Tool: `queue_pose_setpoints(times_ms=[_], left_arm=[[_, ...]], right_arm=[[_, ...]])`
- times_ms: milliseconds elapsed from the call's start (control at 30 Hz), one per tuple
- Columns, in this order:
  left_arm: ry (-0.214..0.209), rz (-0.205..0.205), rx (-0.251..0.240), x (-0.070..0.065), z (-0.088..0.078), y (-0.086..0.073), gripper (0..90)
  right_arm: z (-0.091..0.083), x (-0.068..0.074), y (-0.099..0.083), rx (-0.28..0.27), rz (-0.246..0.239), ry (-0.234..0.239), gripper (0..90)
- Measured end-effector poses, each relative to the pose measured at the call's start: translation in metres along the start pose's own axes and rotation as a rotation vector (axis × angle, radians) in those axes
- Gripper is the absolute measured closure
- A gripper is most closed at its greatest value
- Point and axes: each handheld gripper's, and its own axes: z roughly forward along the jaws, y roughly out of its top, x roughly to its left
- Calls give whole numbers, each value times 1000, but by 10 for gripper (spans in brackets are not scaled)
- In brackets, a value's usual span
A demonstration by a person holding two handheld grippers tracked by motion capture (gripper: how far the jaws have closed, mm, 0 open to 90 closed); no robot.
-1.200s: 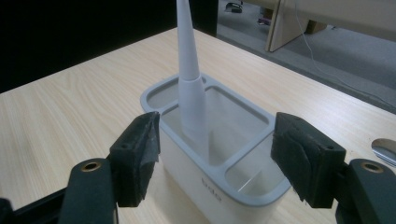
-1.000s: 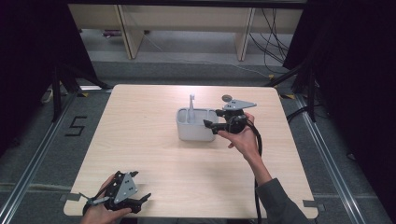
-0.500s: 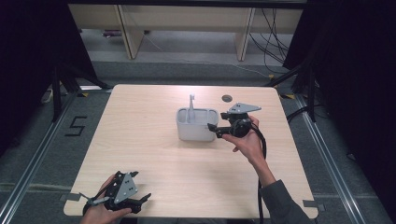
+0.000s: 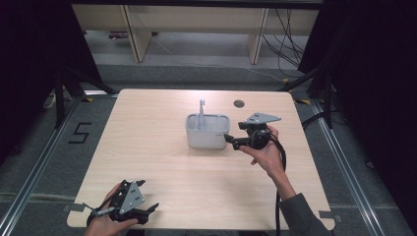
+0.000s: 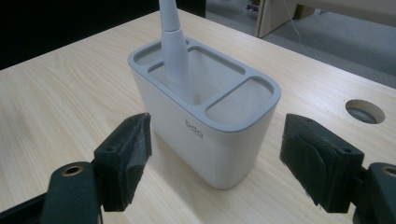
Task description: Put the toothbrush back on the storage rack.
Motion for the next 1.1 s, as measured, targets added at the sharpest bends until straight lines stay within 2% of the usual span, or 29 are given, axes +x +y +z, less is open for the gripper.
queue_pose_setpoints(times_ms=[33,167,267,300,333,367,400,433,467,500,533,567,600,667,700,733,833,867,933,967,1000,1067,1100], left_arm=[[-5,-7,-4,0,1,0,151],[2,-8,-6,-1,0,0,152],[-6,-7,-5,-1,0,0,152],[-3,-1,0,0,0,0,151],[-1,3,3,0,0,0,151],[-1,3,3,0,0,0,151],[-1,3,3,0,0,0,151],[-7,-3,-2,-1,0,0,151],[-4,-7,-5,-1,0,0,151],[0,-5,-4,-1,0,0,151],[1,-5,-4,-1,0,0,151],[-7,-4,-3,-1,0,0,152],[-7,-4,-3,-1,0,0,151],[-5,-6,-4,-1,0,0,151],[-1,6,5,0,0,0,152],[-1,6,5,0,0,0,151],[-1,5,5,0,0,0,151],[-3,-4,-2,-1,0,0,151],[-7,-5,-4,-1,0,0,151],[-1,-8,-5,-1,0,0,151],[-1,-6,-4,0,0,0,151],[-4,-7,-4,-1,0,0,151],[-6,-8,-5,0,0,0,152]], right_arm=[[-1,0,-1,-6,9,7,255],[-4,-1,-3,5,-13,-8,255],[-4,0,-6,3,11,6,255],[-6,-2,-7,7,-13,-12,255],[-6,-2,-7,7,-13,-12,255],[-7,0,-8,18,13,-5,255],[-7,0,-8,18,13,-5,255],[-6,-2,-10,6,-19,0,255],[-6,-2,-10,6,-19,0,255],[-7,0,-11,15,3,-10,255],[-8,-1,-11,23,-14,-10,254],[-9,2,-13,26,19,-7,254],[-9,2,-13,26,19,-7,254],[-8,1,-13,19,-8,-7,252],[-9,3,-14,36,17,-1,249],[-9,3,-14,36,17,-1,249],[-9,3,-15,34,-8,-2,242],[-9,5,-16,37,10,4,239],[-8,5,-17,31,11,12,232],[-10,7,-18,40,7,7,226],[-8,6,-18,24,-10,6,223],[-10,7,-19,40,1,14,220],[-10,7,-20,34,-9,6,217]])
